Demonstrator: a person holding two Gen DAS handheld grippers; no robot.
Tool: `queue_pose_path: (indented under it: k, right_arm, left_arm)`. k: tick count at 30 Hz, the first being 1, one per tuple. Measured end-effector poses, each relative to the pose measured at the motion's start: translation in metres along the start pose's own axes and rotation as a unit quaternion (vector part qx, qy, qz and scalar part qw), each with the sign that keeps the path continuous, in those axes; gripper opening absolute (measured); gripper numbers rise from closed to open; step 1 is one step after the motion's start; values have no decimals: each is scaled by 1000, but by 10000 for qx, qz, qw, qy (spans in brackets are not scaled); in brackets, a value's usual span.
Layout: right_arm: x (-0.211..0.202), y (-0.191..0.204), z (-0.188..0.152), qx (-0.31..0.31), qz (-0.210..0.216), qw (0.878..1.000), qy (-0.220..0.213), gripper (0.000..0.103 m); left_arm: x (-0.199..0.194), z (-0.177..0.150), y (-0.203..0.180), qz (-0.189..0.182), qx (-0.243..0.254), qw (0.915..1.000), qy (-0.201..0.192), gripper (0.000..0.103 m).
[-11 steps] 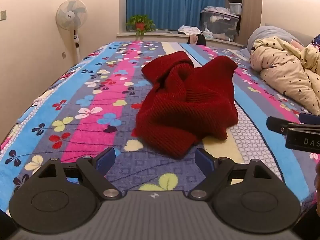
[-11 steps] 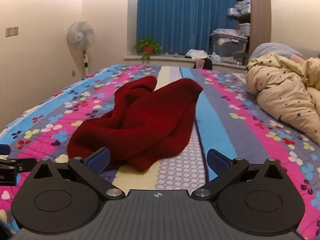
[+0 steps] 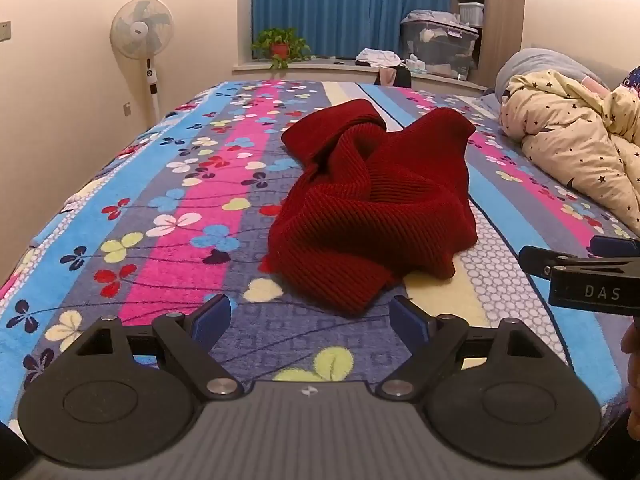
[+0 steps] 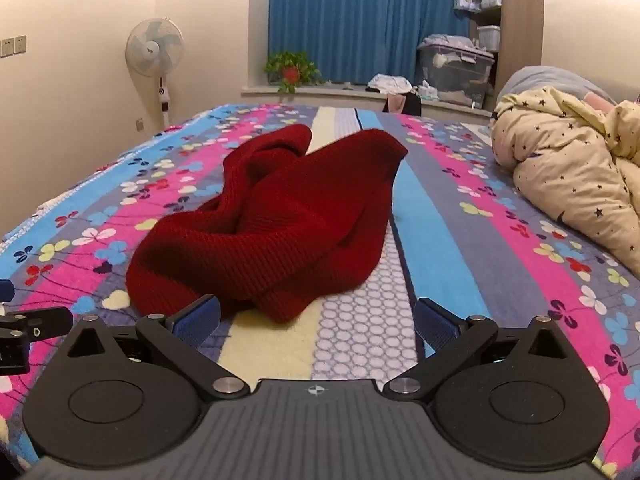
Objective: Fold small clothes
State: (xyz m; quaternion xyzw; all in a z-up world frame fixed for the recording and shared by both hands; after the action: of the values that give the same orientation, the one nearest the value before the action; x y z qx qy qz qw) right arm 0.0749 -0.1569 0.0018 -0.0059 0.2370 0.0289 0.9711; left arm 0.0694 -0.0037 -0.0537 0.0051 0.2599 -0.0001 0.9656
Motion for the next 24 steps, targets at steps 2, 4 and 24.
queue_pose_path:
  k: [2, 4, 24]
  right_arm:
    - [0, -3, 0, 5, -5, 10000, 22, 102]
    - [2, -3, -2, -10, -19, 10000, 34, 102]
    - [1, -2, -5, -37, -12, 10000, 80, 102]
  left_arm:
    - [4, -2, -1, -14, -27, 10000, 31, 90]
    - [6, -2, -2, -25, -67, 10000, 50, 90]
    - [-2, 4, -1, -6, -82, 9997, -243, 90]
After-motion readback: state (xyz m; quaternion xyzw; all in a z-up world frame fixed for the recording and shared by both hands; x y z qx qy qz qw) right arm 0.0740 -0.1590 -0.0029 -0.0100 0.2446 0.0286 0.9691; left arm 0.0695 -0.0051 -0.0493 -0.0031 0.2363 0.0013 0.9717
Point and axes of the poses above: each gripper's, at about its wrist camera, not at the fingertips, and x roughly the way its jaws point, y to its left, z to its top, the point moved 8 cm from there along x, roughly the way its jaws point, and after that the axes turned 7 degrees about -y, right-handed, at the moved point
